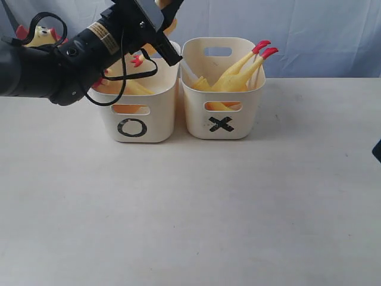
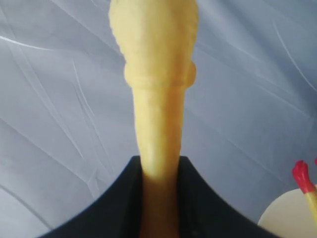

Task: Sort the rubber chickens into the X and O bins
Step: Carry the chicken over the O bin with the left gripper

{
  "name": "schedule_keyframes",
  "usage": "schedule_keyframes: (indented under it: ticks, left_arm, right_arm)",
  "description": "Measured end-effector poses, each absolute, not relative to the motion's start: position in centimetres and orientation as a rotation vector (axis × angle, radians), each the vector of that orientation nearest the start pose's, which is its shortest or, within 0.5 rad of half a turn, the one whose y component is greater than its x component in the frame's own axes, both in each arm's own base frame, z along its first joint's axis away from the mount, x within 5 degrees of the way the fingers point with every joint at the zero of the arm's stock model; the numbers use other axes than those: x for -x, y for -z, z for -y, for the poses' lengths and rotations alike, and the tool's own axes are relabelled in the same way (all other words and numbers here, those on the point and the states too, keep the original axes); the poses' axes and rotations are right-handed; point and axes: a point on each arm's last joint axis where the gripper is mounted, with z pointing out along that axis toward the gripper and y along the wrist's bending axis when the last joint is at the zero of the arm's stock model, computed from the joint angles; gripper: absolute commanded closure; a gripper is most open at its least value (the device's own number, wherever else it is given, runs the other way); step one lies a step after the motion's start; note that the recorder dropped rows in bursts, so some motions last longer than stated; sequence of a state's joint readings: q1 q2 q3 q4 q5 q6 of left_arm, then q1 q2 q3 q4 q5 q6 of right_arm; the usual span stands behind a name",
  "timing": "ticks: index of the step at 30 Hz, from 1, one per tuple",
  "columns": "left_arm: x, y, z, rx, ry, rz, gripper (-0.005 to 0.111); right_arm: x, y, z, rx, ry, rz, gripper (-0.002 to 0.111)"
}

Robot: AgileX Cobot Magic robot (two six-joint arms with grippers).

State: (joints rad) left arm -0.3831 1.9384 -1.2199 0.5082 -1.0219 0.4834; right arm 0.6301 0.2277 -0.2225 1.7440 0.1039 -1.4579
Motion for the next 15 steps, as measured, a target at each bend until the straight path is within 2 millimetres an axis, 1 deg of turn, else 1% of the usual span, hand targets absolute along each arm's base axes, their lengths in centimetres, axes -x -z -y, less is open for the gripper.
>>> schedule_keyframes:
  ticks: [4,10,15]
  left_arm:
    - [-39.4,-26.0,19.2,-1.01,-0.063,-0.841,0.107]
    - [-41.1,-24.5,17.7,-1.019,-0.032,-0.893,0.107]
    - [-41.8,-23.5,17.0,-1.037,-0.018,-0.916,0.107]
  right_arm:
    - [-5.2,-27.6,-5.0,0.345,-0.815,-1.486,0.109]
    - [-5.2,-27.6,-5.0,0.345,-0.815,-1.486,0.109]
    - [-5.2,-27.6,-5.0,0.345,-0.815,-1.486,0.109]
